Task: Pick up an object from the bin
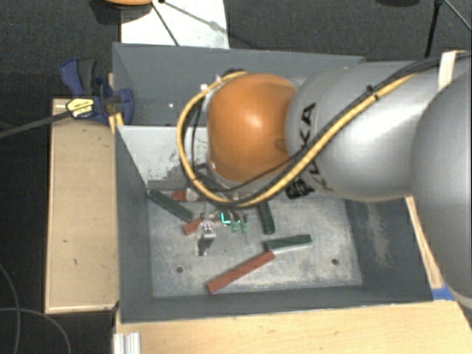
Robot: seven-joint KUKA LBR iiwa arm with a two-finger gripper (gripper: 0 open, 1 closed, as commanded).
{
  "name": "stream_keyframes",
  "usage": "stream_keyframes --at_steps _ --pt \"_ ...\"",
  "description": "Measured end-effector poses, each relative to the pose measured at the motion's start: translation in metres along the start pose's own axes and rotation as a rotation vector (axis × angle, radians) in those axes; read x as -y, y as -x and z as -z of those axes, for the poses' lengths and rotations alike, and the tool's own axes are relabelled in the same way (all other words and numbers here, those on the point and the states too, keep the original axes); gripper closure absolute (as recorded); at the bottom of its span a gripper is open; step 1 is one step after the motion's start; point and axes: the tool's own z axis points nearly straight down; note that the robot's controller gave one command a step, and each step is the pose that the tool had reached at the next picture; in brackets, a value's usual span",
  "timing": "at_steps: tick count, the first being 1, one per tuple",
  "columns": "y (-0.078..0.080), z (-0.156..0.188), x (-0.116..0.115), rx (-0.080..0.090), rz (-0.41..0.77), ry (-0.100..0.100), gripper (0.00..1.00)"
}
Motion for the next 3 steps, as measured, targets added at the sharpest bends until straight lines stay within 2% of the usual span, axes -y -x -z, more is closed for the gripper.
stream_keyframes --at_steps 1,2,3 --pt "0.002 0.004 0.001 0.008 -0.005 0.001 0.0" --pt "0.018 -0.049 0.017 0.014 0.044 0.003 0.0" --pt "0.021 -0.123 0.051 0.012 -0.057 0.003 1.0"
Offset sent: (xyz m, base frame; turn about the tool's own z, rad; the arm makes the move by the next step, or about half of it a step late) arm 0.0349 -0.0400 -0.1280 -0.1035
